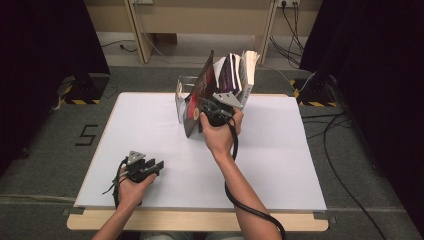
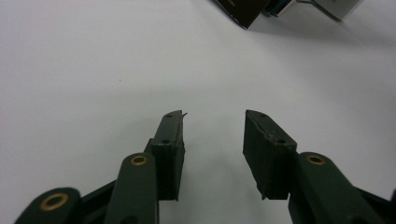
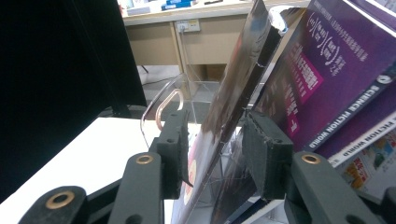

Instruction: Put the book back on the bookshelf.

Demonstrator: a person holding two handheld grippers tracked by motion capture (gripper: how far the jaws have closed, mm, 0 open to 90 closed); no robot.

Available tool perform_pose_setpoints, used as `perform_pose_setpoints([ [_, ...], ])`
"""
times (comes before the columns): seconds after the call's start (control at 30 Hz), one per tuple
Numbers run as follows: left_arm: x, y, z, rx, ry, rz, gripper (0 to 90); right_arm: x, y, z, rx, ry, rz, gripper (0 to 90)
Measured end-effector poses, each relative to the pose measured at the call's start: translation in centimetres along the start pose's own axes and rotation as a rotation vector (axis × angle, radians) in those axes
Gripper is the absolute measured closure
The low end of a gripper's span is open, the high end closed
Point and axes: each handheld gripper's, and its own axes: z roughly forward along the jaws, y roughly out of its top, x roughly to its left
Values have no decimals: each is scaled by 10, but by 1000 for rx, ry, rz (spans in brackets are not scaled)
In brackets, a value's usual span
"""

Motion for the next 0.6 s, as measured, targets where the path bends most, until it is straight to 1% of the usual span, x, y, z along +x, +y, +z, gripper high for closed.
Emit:
perform_pose_setpoints([
  [0.27, 0, 0, 0, -4, 1, 0, 573, -4, -4, -9, 1, 16, -11, 609],
  [0.6, 0, 0, 0, -4, -1, -1, 572, -10, -9, -15, 4, 19, -23, 607],
])
